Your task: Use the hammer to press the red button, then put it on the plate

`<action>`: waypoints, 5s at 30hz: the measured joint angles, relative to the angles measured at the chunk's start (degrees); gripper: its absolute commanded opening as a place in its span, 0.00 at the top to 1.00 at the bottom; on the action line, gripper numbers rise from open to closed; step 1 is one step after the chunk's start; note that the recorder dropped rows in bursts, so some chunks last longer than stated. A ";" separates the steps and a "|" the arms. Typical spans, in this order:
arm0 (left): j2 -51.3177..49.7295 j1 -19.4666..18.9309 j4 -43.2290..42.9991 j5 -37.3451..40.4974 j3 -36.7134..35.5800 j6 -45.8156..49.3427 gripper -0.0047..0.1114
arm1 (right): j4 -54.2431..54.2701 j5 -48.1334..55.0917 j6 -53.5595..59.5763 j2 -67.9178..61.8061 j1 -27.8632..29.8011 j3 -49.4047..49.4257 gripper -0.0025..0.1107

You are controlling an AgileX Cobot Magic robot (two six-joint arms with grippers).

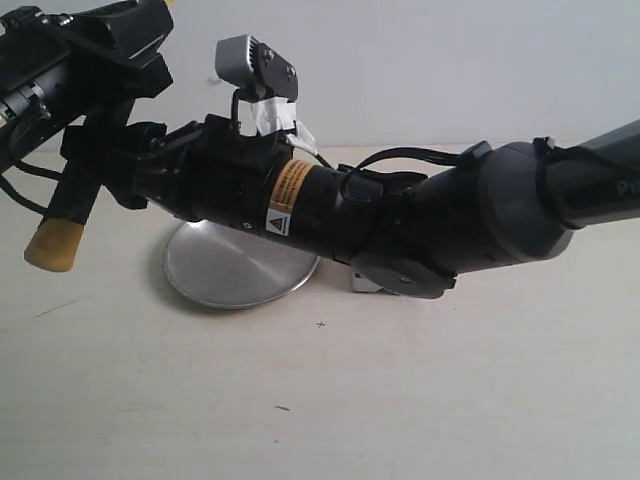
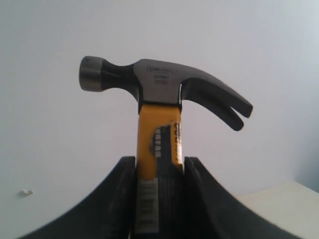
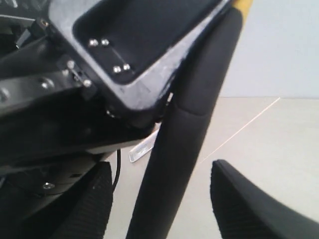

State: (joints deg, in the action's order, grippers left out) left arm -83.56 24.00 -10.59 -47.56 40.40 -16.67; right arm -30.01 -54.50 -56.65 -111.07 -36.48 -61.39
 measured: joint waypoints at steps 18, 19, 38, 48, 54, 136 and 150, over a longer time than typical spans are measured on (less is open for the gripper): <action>0.00 0.00 -0.91 0.00 0.00 -0.23 0.96 | 2.22 2.39 2.11 -2.02 -0.74 -3.20 0.53; 0.00 0.00 -0.91 0.00 0.00 -0.23 0.96 | 2.46 2.39 2.11 -2.02 -0.74 -3.20 0.53; 0.00 0.00 -5.43 -2.40 0.04 0.00 0.96 | 3.97 1.09 2.11 -2.02 -0.74 -3.20 0.67; 0.00 -0.12 -5.47 -1.48 0.17 -1.95 0.96 | 6.75 3.42 1.05 -2.02 -0.93 -3.20 0.98; 0.00 -0.12 -5.47 -1.01 0.17 -2.16 0.96 | 7.16 4.28 0.47 -2.02 -0.93 -3.20 0.98; 71.88 -0.86 33.25 38.39 -29.19 38.63 0.96 | 2.34 68.78 12.43 52.19 6.19 18.28 0.98; 79.85 -14.72 40.14 47.56 -34.82 35.94 0.96 | 3.71 74.62 12.91 58.12 6.19 29.70 0.98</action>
State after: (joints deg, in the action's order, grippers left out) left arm -3.71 9.28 29.55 0.00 5.59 19.28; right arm -26.29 20.13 -43.74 -52.96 -30.29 -31.69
